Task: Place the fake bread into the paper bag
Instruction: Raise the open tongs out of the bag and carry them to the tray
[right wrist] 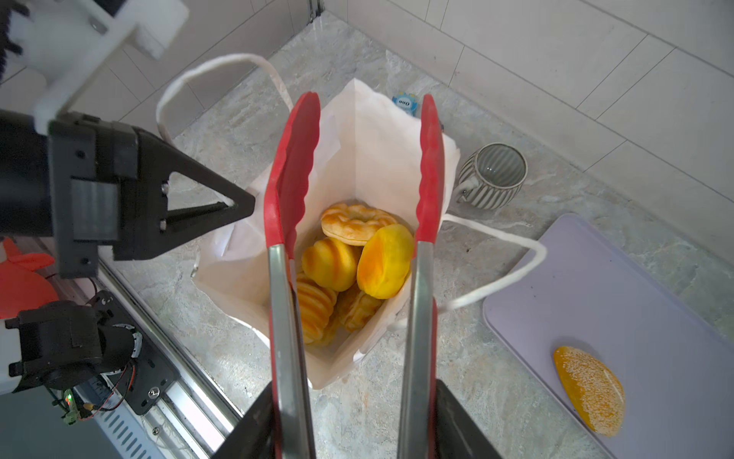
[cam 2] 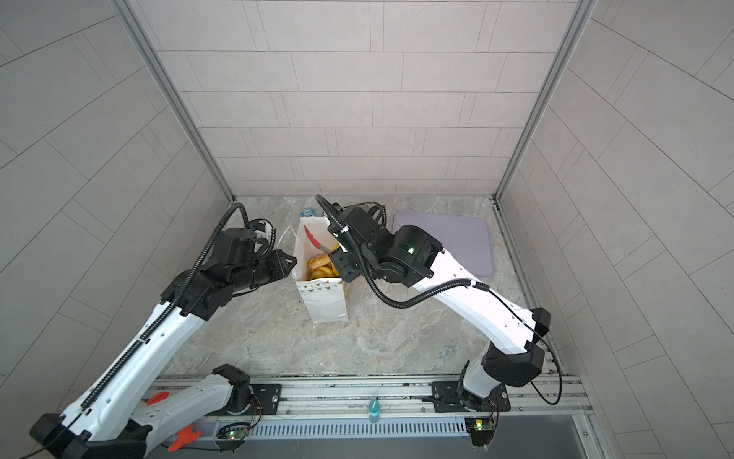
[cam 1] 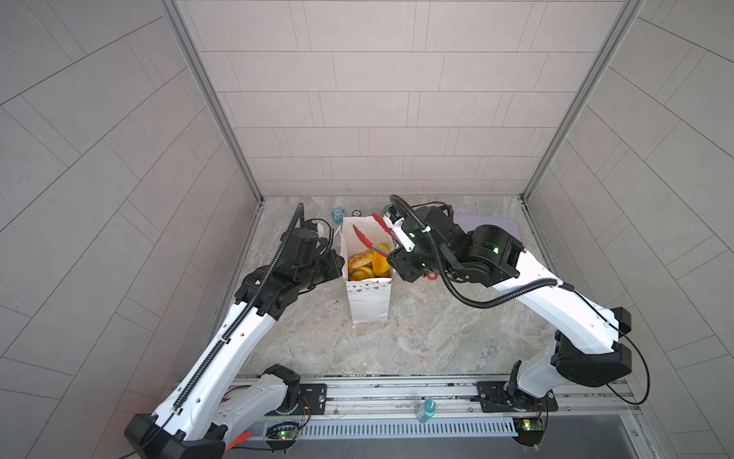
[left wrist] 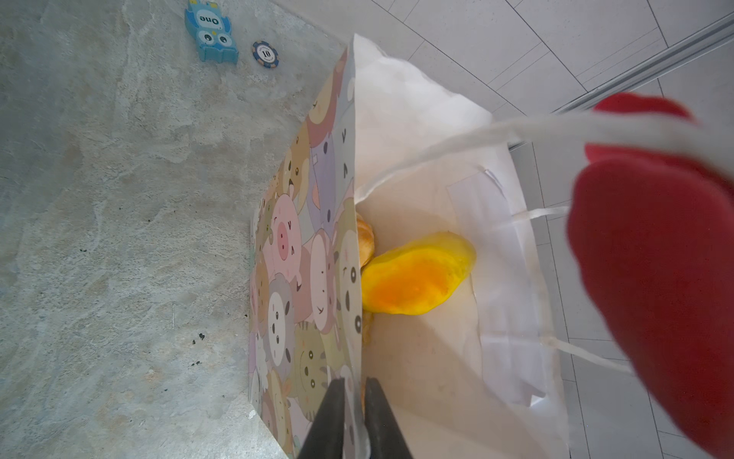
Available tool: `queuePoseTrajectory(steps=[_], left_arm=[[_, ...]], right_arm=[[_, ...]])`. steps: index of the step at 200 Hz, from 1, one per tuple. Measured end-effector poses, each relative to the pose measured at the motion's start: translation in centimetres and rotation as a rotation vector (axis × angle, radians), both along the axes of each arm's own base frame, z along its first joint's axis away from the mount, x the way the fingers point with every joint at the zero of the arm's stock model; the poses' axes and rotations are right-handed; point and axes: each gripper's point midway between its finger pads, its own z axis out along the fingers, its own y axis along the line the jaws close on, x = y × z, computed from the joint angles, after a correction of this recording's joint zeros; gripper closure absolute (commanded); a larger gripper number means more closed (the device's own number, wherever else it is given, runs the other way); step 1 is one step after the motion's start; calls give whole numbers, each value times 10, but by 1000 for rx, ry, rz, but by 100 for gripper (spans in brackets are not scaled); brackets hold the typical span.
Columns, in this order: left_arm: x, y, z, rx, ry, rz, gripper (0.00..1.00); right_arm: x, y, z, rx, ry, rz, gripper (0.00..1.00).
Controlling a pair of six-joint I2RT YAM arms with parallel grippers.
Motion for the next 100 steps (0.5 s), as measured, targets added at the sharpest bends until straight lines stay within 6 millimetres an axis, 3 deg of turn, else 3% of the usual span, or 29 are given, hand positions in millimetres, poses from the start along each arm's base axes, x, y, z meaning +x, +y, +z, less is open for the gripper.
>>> queuePoseTrajectory(steps=[55, 100], left_arm=[[0, 0, 0, 2, 0, -1, 83], [0, 0, 0, 3, 0, -1, 83]], right_arm=[[13, -24, 38, 19, -123, -70, 45], [39, -77, 58, 38, -172, -217, 46]])
